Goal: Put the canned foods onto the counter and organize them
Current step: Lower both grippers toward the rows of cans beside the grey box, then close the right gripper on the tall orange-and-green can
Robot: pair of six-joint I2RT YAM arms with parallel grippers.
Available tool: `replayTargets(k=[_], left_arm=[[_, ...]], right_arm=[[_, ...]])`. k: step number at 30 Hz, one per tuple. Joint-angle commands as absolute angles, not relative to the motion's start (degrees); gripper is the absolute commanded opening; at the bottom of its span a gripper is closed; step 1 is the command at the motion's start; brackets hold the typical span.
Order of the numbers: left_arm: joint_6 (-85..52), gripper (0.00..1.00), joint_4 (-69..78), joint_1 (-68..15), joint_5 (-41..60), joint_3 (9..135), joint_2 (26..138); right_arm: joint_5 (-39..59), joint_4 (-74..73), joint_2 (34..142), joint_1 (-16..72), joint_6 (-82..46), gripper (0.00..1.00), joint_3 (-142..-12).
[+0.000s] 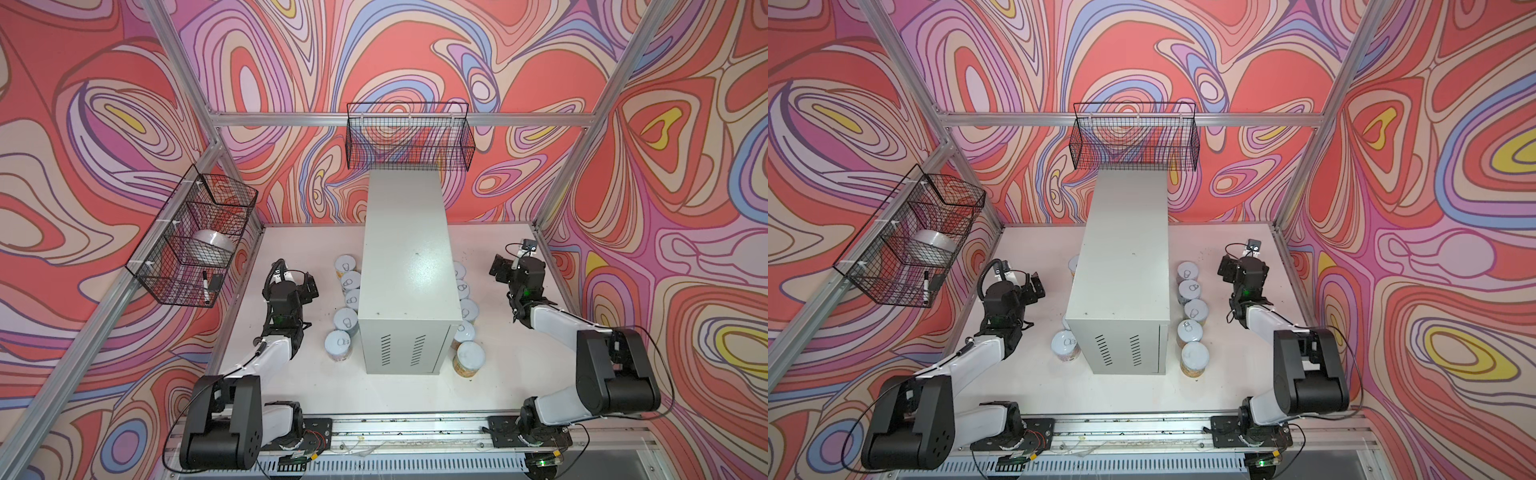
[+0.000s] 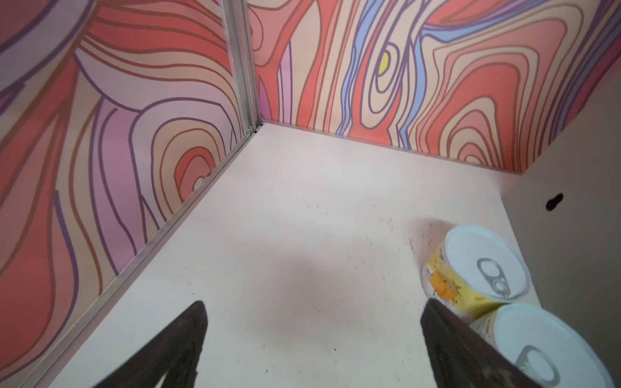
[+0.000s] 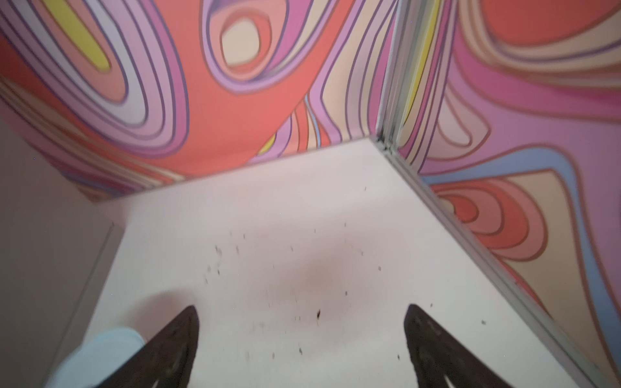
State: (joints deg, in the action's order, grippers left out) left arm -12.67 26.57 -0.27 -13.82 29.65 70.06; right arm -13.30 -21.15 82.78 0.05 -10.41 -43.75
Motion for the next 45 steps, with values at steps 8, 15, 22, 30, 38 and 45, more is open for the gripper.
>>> replayTargets(k=[8,15,22,30,38,45], left_arm=[[-26.3,1.0,-12.01,-11.37,-18.22,40.23,58.64],[-30.64,0.98,-31.53,-11.34,-3.72,45.26,49.51],[-31.01,1.0,-42.76,-11.76,4.78,47.81,44.7],[-32.27,1.0,-44.91,-12.13,6.3,45.09,38.89],[-34.77,1.0,-39.71,-12.13,10.05,40.63,39.06],[-34.54,1.0,-38.37,-12.13,10.33,40.08,39.13]], right_arm=[[-10.33,15.62,65.65,4.19,-22.68,0.98,-48.25],[-10.94,35.08,56.57,16.76,-27.29,0.97,-51.4],[-11.1,48.53,53.21,24.97,-36.18,0.98,-51.64],[-7.75,52.58,47.29,31.48,-45.46,0.99,-45.59],[-7.49,52.25,47.06,38.85,-51.4,0.98,-39.54],[-11.18,48.74,51.8,44.94,-55.26,0.98,-36.69]])
